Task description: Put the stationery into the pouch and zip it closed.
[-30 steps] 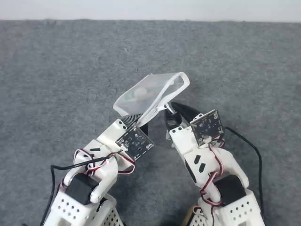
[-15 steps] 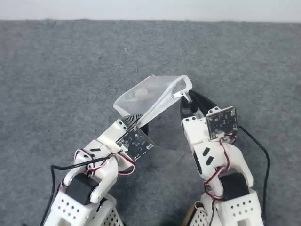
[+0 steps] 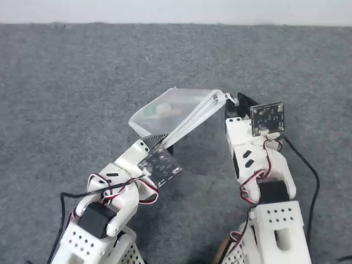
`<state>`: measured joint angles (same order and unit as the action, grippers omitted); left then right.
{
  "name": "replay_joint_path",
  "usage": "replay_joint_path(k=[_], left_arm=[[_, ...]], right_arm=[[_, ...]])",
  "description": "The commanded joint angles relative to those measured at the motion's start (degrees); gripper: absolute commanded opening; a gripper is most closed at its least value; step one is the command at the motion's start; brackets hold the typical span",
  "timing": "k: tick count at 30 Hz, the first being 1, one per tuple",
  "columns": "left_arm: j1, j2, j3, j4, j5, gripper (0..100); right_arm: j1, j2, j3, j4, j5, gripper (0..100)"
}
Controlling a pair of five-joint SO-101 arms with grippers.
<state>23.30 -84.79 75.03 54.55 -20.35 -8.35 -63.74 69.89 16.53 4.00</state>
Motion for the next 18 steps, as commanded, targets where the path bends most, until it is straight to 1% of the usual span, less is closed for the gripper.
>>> replay_joint_path(k=[1, 5, 10, 12, 16, 18], left_arm=[[-0.9, -0.8, 0.0, 1.1, 1.2, 1], [-0.9, -0.8, 0.0, 1.1, 1.2, 1], [-0.9, -0.8, 0.0, 1.1, 1.2, 1], [-0.9, -0.8, 0.0, 1.0, 1.2, 1], [-0.9, -0.8, 0.0, 0.9, 1.3, 1], [-0.9, -0.8, 0.0, 0.8, 1.5, 1]], right_arm=[[5.3, 3.6, -5.8, -1.5, -2.5, 0.7], [5.9, 6.9, -7.2, -1.5, -2.8, 0.7], [5.5, 7.3, -7.2, -0.9, -2.5, 1.2], [4.8, 7.3, -7.2, -0.3, -2.4, 5.0], [2.2, 7.2, -8.2, 5.3, -2.3, 17.1], [1.4, 7.2, -9.5, 9.2, -2.3, 18.9]])
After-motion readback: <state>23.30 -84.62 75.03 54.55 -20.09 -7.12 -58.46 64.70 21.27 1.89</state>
